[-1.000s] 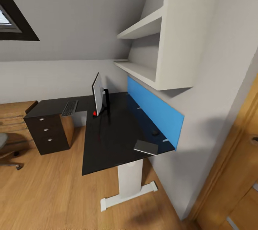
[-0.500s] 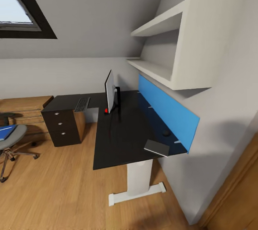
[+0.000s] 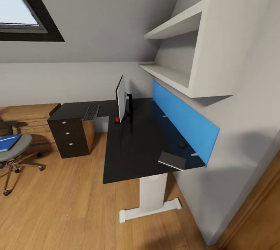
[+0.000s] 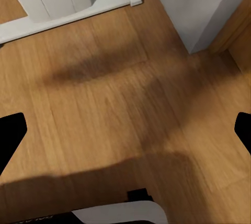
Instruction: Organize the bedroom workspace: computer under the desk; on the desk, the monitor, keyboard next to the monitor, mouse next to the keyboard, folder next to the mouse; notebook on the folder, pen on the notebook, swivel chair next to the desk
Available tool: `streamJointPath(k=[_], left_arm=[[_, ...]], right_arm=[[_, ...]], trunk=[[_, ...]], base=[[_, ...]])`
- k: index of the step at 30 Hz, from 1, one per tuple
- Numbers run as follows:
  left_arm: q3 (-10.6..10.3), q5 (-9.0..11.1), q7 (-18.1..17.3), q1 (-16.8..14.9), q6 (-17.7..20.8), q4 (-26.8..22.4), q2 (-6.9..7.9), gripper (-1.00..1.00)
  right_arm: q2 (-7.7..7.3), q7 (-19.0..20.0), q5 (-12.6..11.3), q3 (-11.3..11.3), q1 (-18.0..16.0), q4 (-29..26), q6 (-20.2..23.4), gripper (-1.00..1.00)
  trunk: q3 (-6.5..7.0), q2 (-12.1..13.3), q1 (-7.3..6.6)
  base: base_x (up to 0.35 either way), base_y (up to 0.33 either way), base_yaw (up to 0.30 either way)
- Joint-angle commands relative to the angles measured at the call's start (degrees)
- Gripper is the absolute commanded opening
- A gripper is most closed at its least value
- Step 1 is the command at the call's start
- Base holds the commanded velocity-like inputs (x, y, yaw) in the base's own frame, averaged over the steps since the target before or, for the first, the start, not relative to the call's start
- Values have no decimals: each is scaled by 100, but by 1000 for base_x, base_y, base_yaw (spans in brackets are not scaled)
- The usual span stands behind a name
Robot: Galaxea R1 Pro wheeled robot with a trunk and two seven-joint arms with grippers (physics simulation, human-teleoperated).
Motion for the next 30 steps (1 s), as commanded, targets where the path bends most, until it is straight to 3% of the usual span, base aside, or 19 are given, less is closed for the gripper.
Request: streamJointPath(k=[1, 13, 24, 30], left_arm=[[-48, 36, 50, 0, -14, -10, 6, 100], [-56, 29, 27, 1, -25, -11, 6, 100], [-57, 27, 25, 1, -15, -10, 6, 100], [-57, 33, 31, 4, -14, -10, 6, 100]], right_arm=[[2, -23, -24, 49, -6, 10, -20, 100], [1, -22, -26, 49, -6, 10, -12, 100], [1, -22, -26, 49, -6, 10, -11, 100], [1, -22, -26, 49, -6, 10, -11, 100]], trunk=[[-7, -6, 1], [-7, -6, 1], [-7, -6, 1], [-7, -6, 1]], base=[[0, 0, 0], [7, 0, 0], [264, 0, 0], [46, 0, 0]])
